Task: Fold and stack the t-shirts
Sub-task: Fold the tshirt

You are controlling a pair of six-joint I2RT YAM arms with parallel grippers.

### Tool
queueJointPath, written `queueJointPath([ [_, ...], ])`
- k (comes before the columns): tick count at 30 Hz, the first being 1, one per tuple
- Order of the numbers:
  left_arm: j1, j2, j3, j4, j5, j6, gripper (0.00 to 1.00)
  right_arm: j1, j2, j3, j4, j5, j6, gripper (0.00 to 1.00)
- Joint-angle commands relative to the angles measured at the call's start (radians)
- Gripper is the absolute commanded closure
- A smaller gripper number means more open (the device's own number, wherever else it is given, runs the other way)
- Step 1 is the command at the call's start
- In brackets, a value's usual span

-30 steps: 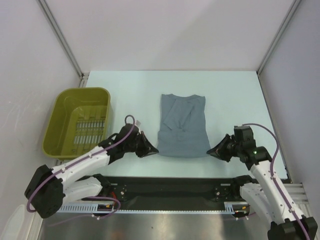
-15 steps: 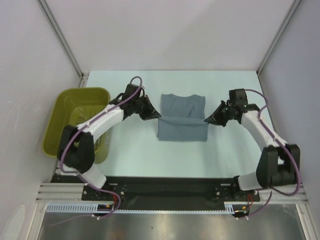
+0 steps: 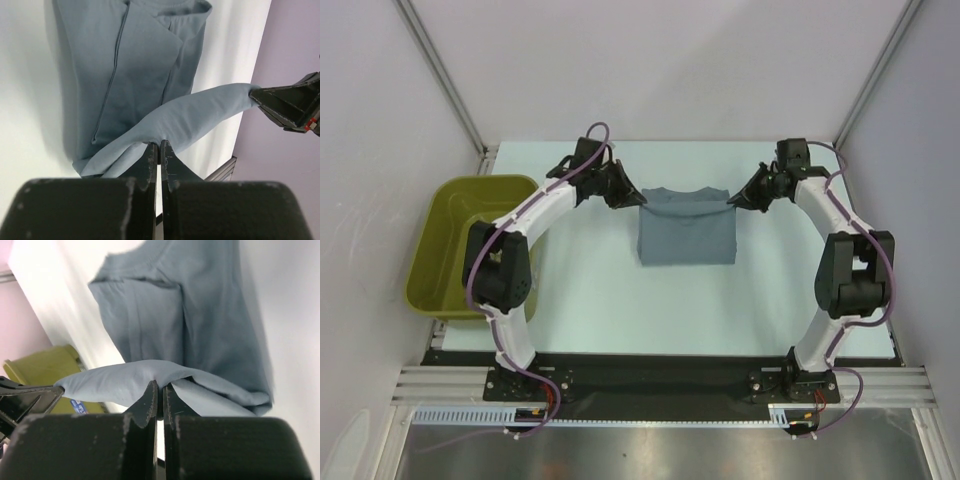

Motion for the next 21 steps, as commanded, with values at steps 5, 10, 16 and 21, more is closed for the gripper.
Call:
queueJointPath([
  [5,0.034,0.073,0.063,0.071,0.039,-0.035,1.0,-0.007,0.133,0.131,0.03,-0.024,-0.006,1.0],
  [10,0.039,0.18,0.142,0.079,0.083,-0.043,1.0,-0.01,0.238,0.208,0.039,-0.035,-0.012,1.0],
  [16,0.063,0.246,0.213,0.086,0.068,-0.049,1.0,-0.026,0.321,0.286,0.053,-0.062,-0.004,1.0],
  [21,0.076,0.31,0.271,0.111,0.088,-0.077,1.0,-0.032,0.393,0.331,0.059,-0.084,0.011,1.0],
])
